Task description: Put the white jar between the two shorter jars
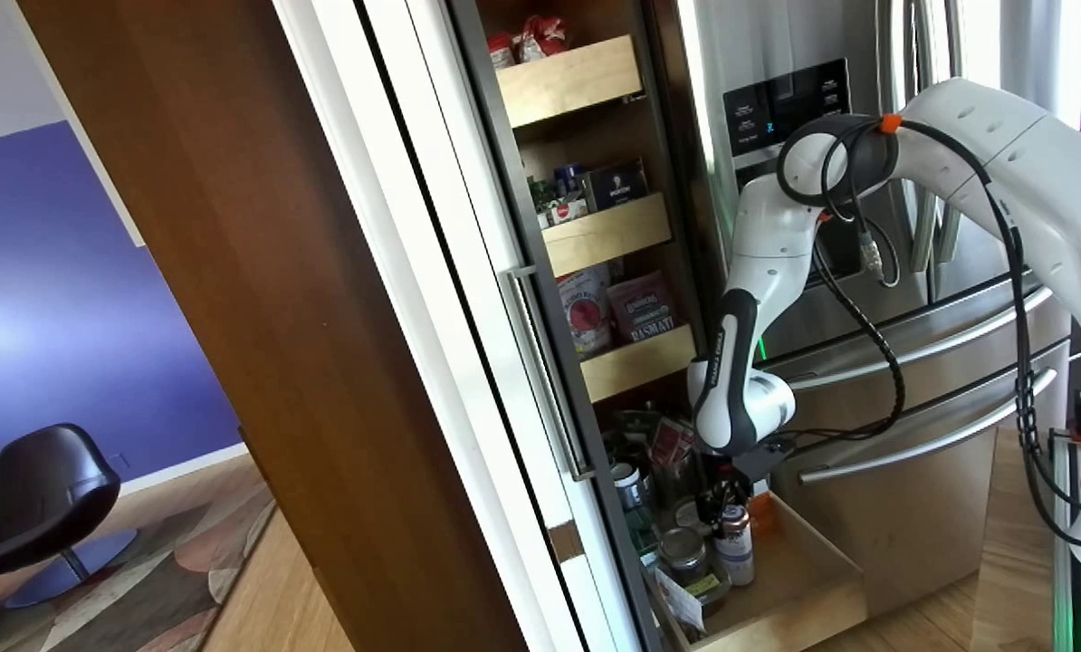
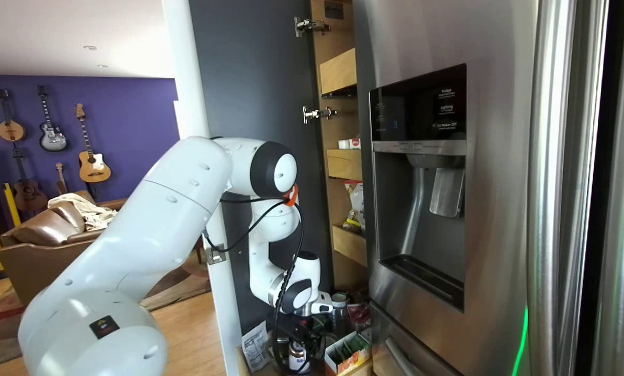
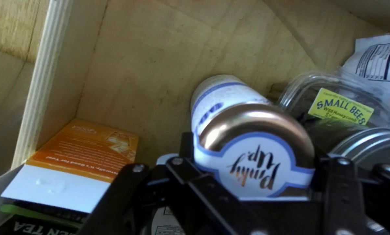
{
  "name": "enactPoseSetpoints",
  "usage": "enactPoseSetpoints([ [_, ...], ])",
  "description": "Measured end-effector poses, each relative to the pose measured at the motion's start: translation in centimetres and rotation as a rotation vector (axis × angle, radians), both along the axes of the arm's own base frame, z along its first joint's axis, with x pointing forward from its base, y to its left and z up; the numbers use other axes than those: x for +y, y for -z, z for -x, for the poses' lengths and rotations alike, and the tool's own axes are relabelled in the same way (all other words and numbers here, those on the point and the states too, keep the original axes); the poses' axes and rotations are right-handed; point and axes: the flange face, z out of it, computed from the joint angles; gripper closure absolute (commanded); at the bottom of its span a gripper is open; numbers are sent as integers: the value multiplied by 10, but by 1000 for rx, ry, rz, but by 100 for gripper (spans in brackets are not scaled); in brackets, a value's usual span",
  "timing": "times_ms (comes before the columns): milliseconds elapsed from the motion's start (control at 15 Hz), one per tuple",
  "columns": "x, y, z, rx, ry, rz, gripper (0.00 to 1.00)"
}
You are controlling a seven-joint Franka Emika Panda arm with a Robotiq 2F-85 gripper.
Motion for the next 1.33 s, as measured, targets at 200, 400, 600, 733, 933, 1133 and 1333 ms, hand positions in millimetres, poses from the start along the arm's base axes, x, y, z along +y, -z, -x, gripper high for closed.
enactPoseSetpoints([
  [200,-3,-1,0,-2,3,-5,51],
  [400,-5,-9,2,4,-3,12,51],
  [600,-12,-32,6,15,-3,37,51],
  [733,-20,-54,8,9,8,50,51],
  [933,-32,-88,9,-7,37,60,51],
  [1133,-35,-107,8,29,44,46,51],
  [1333,-33,-107,7,79,45,29,51],
])
